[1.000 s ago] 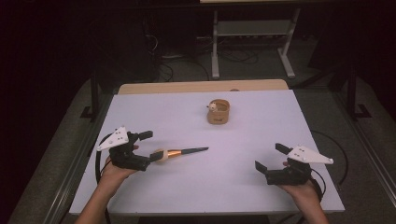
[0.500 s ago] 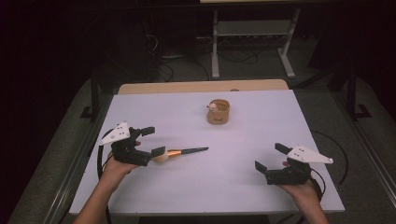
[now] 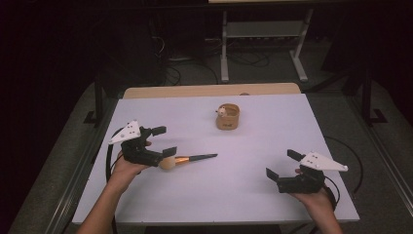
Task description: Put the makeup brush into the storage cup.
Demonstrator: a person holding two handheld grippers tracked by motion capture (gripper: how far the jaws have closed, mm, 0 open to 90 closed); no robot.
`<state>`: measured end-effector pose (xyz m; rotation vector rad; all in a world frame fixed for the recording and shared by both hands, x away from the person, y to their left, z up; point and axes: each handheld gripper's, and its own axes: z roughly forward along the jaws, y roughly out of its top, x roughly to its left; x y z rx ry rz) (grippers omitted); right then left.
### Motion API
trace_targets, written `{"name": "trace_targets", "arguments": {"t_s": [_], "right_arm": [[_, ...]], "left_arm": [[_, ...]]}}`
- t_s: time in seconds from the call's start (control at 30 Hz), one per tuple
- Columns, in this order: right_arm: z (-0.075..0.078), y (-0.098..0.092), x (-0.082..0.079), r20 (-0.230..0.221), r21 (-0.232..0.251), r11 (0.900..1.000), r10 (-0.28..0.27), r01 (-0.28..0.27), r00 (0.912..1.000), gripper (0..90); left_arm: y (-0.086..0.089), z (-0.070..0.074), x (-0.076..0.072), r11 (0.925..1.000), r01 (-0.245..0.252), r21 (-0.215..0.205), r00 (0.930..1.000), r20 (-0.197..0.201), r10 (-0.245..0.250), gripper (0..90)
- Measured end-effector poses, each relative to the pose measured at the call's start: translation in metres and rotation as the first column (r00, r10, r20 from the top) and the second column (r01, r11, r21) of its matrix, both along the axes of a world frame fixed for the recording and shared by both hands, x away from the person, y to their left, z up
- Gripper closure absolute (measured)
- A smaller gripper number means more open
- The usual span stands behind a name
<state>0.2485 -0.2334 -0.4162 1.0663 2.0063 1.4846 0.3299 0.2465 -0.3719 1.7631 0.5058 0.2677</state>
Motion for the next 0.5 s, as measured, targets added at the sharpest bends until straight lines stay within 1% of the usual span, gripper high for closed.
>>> {"name": "trace_targets", "arguments": {"t_s": [0.07, 0.13, 0.17, 0.33, 0.47, 0.5], "right_arm": [[0.0, 0.0, 0.0, -0.001, 0.0, 1.0, 0.0, 0.0, 1.0, 0.0], [0.0, 0.0, 0.0, 0.0, 0.001, 1.0, 0.0, 0.0, 1.0, 0.0], [0.0, 0.0, 0.0, 0.001, 0.0, 1.0, 0.001, -0.001, 1.0, 0.0], [0.0, 0.001, 0.0, -0.002, -0.002, 1.0, 0.003, -0.003, 1.0, 0.0], [0.0, 0.001, 0.0, -0.001, -0.001, 1.0, 0.002, -0.002, 1.0, 0.0], [0.0, 0.001, 0.0, 0.002, -0.001, 1.0, 0.003, -0.003, 1.0, 0.0]], "left_arm": [[-0.001, 0.0, 0.002, 0.9999, -0.001, -0.014, 1.0, -0.004, 0.001, 10.2], [-0.002, 0.001, 0.004, 0.9999, 0.002, -0.014, 1.0, -0.004, -0.002, 10.2], [-0.003, 0.001, 0.004, 0.9997, -0.001, -0.023, 1.0, -0.004, 0.0, 10.2], [-0.006, 0.003, 0.01, 0.9998, 0.004, -0.019, 1.0, 0.001, -0.004, 10.2], [-0.01, 0.004, 0.013, 0.9994, 0.008, -0.034, 1.0, 0.002, -0.008, 10.3], [-0.01, 0.004, 0.014, 0.9995, 0.012, -0.03, 0.9999, 0.006, -0.012, 12.2]]}}
